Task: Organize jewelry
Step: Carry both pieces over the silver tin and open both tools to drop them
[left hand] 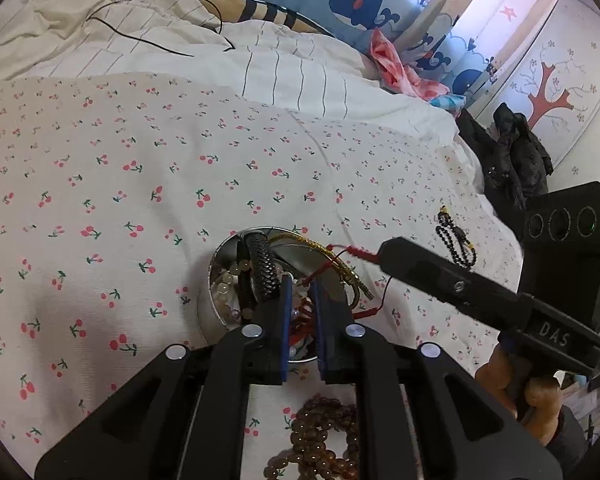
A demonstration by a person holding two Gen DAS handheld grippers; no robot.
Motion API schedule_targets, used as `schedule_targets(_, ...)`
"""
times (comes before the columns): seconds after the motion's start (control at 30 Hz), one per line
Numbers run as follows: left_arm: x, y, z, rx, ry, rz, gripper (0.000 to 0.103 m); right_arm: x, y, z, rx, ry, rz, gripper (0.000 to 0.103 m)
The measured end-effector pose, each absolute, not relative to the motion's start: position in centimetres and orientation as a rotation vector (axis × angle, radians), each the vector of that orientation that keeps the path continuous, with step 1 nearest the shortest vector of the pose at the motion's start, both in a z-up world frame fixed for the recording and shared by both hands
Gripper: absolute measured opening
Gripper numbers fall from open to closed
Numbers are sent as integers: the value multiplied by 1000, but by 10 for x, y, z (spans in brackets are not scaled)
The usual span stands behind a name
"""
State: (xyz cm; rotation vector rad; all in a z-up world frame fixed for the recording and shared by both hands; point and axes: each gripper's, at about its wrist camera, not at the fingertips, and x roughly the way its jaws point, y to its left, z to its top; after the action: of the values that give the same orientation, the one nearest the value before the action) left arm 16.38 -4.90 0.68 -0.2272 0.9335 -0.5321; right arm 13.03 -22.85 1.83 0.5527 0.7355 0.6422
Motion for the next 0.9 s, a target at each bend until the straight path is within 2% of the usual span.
schedule_targets(0.07,162,-50,9,-211,926,-520,22,131,-224,16,534,747,641,3)
schedule_targets(0.13,161,-52,10,-197,922,-517,26,130,-220,14,515,755,637,3)
schedule_targets(0.4,153,-59,12,-137,912,-494,34,132,-219,9,466,768,604,3)
schedule_targets(0.57,139,-64,13,-104,893,-497,48,134,-216,2,442,788,588,3)
schedule_targets(0.67,126,-62,12,-89,889,-491,51,134,-212,1,423,795,590,3)
schedule_targets(0.7,122,-64,11,-50,889,-462,53,133,-209,0,408,798,590,3)
schedule_targets(0.73,117,-66,11,-2,880,-413,61,133,-207,0,399,800,589,3)
schedule_targets(0.77,114,-69,11,34,868,-376,64,132,-205,-1,385,802,585,3)
schedule_targets(0.9,104,-72,13,89,845,-346,66,131,-199,-2,335,809,567,3)
